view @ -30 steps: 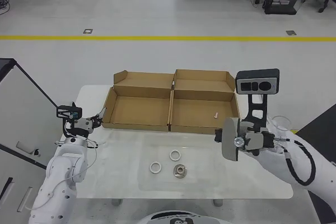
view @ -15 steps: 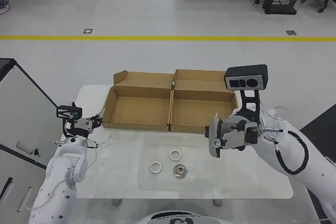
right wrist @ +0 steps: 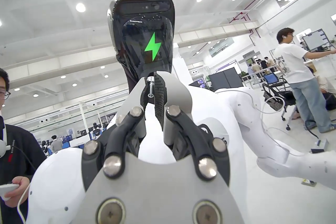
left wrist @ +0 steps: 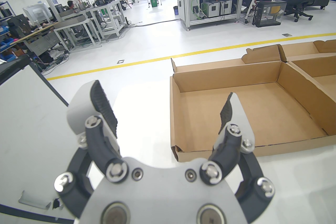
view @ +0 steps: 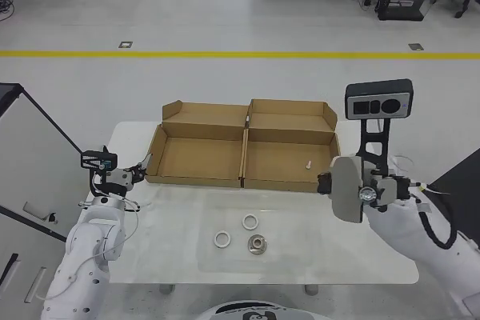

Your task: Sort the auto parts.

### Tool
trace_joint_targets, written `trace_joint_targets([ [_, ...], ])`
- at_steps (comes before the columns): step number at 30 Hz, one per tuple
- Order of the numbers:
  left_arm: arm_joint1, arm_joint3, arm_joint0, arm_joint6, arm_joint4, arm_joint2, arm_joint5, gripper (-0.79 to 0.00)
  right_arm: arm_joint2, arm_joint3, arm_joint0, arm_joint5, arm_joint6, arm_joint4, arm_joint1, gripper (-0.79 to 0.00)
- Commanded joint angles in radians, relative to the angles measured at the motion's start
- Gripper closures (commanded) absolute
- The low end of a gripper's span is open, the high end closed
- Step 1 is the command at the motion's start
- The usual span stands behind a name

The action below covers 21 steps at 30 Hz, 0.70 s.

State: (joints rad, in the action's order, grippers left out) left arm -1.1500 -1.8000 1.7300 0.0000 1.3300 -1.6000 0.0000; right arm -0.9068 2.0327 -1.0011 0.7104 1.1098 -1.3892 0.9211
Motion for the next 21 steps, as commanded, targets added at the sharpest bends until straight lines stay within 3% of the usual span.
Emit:
trace_joint_targets([
  [1,0.000,0.000,0.000,0.000,0.000,0.000,0.000,-0.785,-0.019,-0.002,-0.012,-0.014,0.014,-0.001,0.012,0.000],
  [10,0.000,0.000,0.000,0.000,0.000,0.000,0.000,-0.785,-0.059,-0.072,-0.024,-0.091,0.087,0.114,0.042,0.000],
  [21,0.000,0.000,0.000,0.000,0.000,0.000,0.000,-0.785,-0.080,-0.068,-0.020,-0.188,0.056,0.288,0.060,0.000],
])
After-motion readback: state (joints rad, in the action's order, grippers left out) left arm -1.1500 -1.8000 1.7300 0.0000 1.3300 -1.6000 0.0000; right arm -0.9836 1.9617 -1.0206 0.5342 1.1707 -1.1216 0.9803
